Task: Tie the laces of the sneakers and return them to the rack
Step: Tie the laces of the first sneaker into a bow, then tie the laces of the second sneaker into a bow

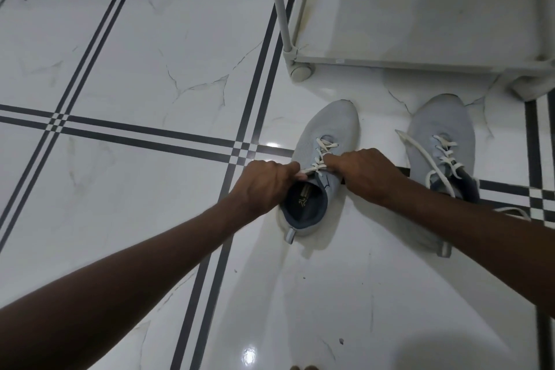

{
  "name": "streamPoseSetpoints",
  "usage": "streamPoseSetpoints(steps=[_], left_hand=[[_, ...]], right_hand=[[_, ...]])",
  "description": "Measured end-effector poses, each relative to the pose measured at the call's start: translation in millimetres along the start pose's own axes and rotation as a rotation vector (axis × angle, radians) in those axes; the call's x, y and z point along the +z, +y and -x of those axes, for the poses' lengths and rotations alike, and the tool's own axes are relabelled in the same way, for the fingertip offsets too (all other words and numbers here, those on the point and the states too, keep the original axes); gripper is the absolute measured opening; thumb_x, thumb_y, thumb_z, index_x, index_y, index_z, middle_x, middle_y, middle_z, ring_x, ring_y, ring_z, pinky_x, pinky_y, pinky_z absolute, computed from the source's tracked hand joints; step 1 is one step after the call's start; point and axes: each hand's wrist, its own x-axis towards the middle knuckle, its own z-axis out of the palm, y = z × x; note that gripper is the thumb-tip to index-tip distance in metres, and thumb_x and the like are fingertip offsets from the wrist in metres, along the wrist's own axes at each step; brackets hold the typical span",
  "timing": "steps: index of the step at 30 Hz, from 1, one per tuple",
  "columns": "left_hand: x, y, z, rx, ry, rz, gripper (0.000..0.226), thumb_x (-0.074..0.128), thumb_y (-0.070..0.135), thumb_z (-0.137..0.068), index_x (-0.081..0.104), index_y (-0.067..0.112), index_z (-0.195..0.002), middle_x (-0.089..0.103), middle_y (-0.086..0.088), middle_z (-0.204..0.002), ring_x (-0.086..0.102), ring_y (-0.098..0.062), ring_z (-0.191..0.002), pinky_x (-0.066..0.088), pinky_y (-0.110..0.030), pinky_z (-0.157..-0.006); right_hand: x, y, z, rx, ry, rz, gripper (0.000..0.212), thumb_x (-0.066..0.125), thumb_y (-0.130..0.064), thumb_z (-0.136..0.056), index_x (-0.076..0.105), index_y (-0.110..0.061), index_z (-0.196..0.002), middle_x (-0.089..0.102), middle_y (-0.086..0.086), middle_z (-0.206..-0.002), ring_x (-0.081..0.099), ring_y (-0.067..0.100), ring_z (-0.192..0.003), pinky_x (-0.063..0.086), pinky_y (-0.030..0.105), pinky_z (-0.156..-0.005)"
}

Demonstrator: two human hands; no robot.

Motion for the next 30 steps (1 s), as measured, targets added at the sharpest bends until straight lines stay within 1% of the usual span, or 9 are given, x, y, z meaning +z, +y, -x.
streamPoseSetpoints(steps=[5, 7, 9, 14, 20, 23, 26, 28, 30], left_hand=[[-4, 1, 1, -0.068, -0.002, 0.023, 0.053, 0.020, 0.057, -0.100, 0.053, 0.020, -0.081, 0.058, 0.003, -0.068, 0.058, -0.021, -0.059, 0.030, -0.028, -0.048], [-11, 0, -3, -0.091, 0.085, -0.019, 0.061, 0.020, 0.062, -0.097, 0.060, 0.018, -0.084, 0.061, -0.002, -0.079, 0.059, -0.021, -0.071, 0.042, -0.032, -0.055], [-23, 5, -17, -0.075, 0.164, 0.000, 0.050, 0.033, 0.056, -0.097, 0.062, 0.016, -0.098, 0.062, -0.007, -0.093, 0.058, -0.025, -0.085, 0.049, -0.039, -0.067], [-44, 64, -83, 0.222, 0.129, 0.092, 0.040, 0.045, 0.042, -0.094, 0.061, 0.013, -0.116, 0.064, -0.009, -0.113, 0.058, -0.028, -0.102, 0.046, -0.044, -0.088], [-36, 144, -134, 0.575, 0.062, 0.019, 0.065, 0.063, 0.034, -0.083, 0.044, 0.012, -0.141, 0.054, -0.014, -0.137, 0.051, -0.030, -0.126, 0.045, -0.041, -0.092], [-25, 162, -140, 0.655, 0.041, -0.065, 0.055, 0.069, 0.026, -0.081, 0.050, 0.009, -0.130, 0.065, -0.013, -0.115, 0.061, -0.033, -0.106, 0.046, -0.042, -0.083], [-21, 158, -138, 0.587, 0.030, -0.027, 0.049, 0.078, 0.026, -0.076, 0.055, 0.008, -0.116, 0.071, -0.011, -0.088, 0.065, -0.034, -0.077, 0.043, -0.035, -0.064], [-24, 148, -132, 0.498, 0.019, 0.060, 0.038, 0.070, 0.032, -0.084, 0.058, 0.011, -0.113, 0.071, -0.010, -0.086, 0.066, -0.033, -0.075, 0.038, -0.032, -0.058], [-28, 131, -126, 0.418, -0.058, -0.039, 0.020, 0.058, 0.030, -0.092, 0.063, 0.014, -0.103, 0.070, -0.007, -0.090, 0.066, -0.030, -0.079, 0.036, -0.031, -0.058]], right_hand=[[-14, 8, -3, -0.041, 0.039, 0.103, 0.043, 0.024, -0.038, -0.089, 0.057, -0.011, -0.091, 0.063, 0.013, -0.074, 0.059, 0.036, -0.061, 0.032, 0.034, -0.050], [-30, 26, -3, -0.044, 0.037, 0.211, 0.037, 0.045, -0.041, -0.088, 0.057, -0.008, -0.099, 0.065, 0.016, -0.084, 0.060, 0.037, -0.074, 0.041, 0.038, -0.060], [-51, 46, 4, 0.006, 0.005, 0.237, 0.041, 0.054, -0.040, -0.085, 0.056, -0.008, -0.110, 0.064, 0.017, -0.098, 0.058, 0.037, -0.091, 0.045, 0.044, -0.076], [-86, 91, 66, 0.266, 0.032, -0.036, 0.037, 0.056, -0.037, -0.091, 0.055, -0.011, -0.118, 0.064, 0.013, -0.112, 0.054, 0.031, -0.106, 0.043, 0.041, -0.086], [-66, 92, 144, 0.544, 0.014, -0.364, 0.032, 0.054, -0.022, -0.094, 0.051, -0.014, -0.125, 0.068, 0.010, -0.113, 0.063, 0.031, -0.101, 0.048, 0.039, -0.083], [-50, 83, 162, 0.629, 0.089, -0.420, 0.027, 0.051, -0.024, -0.096, 0.052, -0.015, -0.121, 0.068, 0.007, -0.104, 0.064, 0.028, -0.093, 0.048, 0.040, -0.079], [-43, 80, 171, 0.685, 0.087, -0.486, 0.016, 0.051, -0.030, -0.096, 0.052, -0.017, -0.106, 0.066, 0.003, -0.075, 0.062, 0.021, -0.068, 0.042, 0.033, -0.061], [-43, 84, 174, 0.728, 0.070, -0.545, 0.013, 0.055, -0.031, -0.095, 0.051, -0.019, -0.096, 0.066, 0.002, -0.067, 0.062, 0.018, -0.062, 0.045, 0.034, -0.058], [-46, 89, 176, 0.744, 0.068, -0.574, 0.015, 0.059, -0.031, -0.093, 0.055, -0.020, -0.085, 0.069, 0.001, -0.071, 0.064, 0.018, -0.068, 0.050, 0.036, -0.065]])
